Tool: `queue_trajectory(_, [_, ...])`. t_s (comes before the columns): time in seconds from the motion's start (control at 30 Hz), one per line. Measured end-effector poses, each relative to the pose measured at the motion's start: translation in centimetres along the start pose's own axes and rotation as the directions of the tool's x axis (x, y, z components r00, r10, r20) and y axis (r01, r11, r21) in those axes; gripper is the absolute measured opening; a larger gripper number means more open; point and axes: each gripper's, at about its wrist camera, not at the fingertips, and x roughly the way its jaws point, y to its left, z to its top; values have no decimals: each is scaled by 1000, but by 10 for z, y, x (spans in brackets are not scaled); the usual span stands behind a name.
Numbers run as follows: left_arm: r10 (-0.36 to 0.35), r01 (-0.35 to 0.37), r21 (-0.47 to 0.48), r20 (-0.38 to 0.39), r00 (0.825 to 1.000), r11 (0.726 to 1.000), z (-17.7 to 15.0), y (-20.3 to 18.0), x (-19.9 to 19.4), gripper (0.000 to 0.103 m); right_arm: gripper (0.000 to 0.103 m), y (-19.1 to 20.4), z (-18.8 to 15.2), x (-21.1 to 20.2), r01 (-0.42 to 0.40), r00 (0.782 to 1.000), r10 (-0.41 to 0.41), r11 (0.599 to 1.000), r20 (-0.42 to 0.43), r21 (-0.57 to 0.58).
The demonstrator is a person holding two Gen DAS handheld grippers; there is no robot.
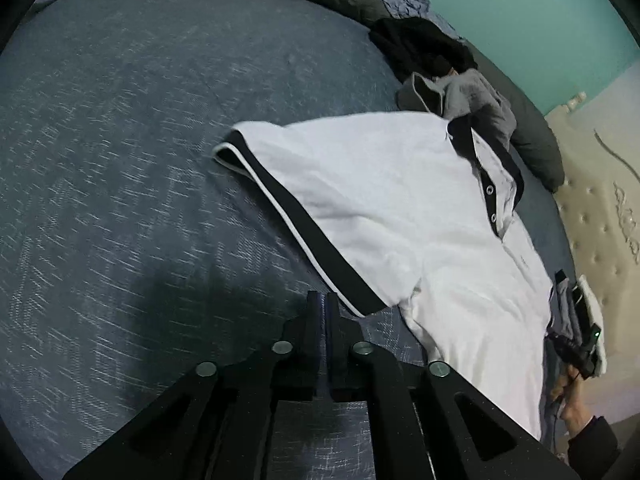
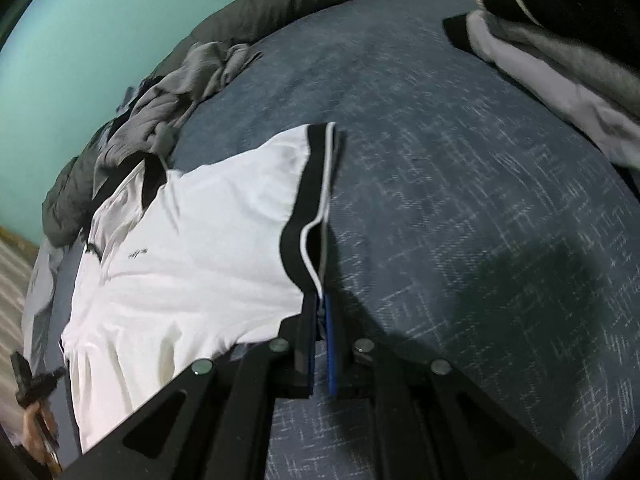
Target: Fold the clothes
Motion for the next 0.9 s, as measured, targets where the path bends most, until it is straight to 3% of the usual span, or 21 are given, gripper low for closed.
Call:
queue_trajectory(0.07, [-6, 6, 0, -5, 1000, 1000, -2, -4, 4, 13, 4, -1, -1, 5, 9, 1000, -9, 1000, -29, 11])
queue_trajectory(0.13, [-9, 9, 1, -10, 1000, 1000, -3, -6, 7, 16, 6, -6, 2, 1, -31, 999, 32, 998, -21, 63])
queue_trajectory(0.2, [-15, 15, 2, -13, 1000, 1000, -4, -9, 9, 19, 19, -11, 4, -5, -49, 999, 50, 993, -4, 106])
queue_trajectory(0.27, [-16, 16, 6, -14, 1000, 1000, -4, -11, 10, 24, 40, -13, 5, -14, -53, 998, 48, 991, 41, 120])
queue_trajectory(0.3, [-16, 16, 8, -15, 1000, 1000, -5, -11, 10, 27, 41, -14, 5, -18, -69, 996, 62, 989, 59, 128])
queue_trajectory(0.37, [-16, 16, 3, -12, 1000, 1000, -5, -10, 10, 45, 45, -16, 7, -19, -102, 993, 92, 984, 68, 147])
queue_trajectory(0.4, [-16, 16, -2, -10, 1000, 1000, -5, -8, 10, 47, 46, -15, 8, -17, -114, 993, 106, 981, 61, 156])
queue_trajectory(0.6, [-29, 29, -16, -1, 1000, 999, -4, -9, 12, 48, 47, -6, 7, -3, -170, 985, 167, 968, 32, 182])
queue_trajectory(0.63, [-29, 29, -11, -4, 1000, 1000, -5, -11, 14, 47, 45, -3, 5, 0, -153, 988, 153, 973, 16, 170])
queue_trajectory(0.73, [-39, 39, -9, -11, 999, 999, -5, -15, 19, 43, 15, -4, 0, -2, -169, 986, 165, 970, 33, 173])
queue_trajectory(0.77, [-49, 49, -16, -11, 999, 999, -5, -15, 21, 32, 8, -5, 0, -3, -162, 987, 157, 972, 38, 172])
queue_trajectory(0.8, [-53, 53, -16, -10, 999, 998, -4, -15, 21, 24, 6, -5, 0, -4, -154, 988, 149, 973, 43, 171])
queue_trajectory(0.83, [-52, 52, -9, -6, 999, 999, -4, -17, 21, 10, 5, -6, 1, -7, -139, 990, 133, 977, 48, 160])
queue_trajectory(0.9, [-53, 53, 4, 2, 999, 999, -3, -21, 19, 4, 5, -7, 2, -11, -113, 993, 106, 982, 60, 148])
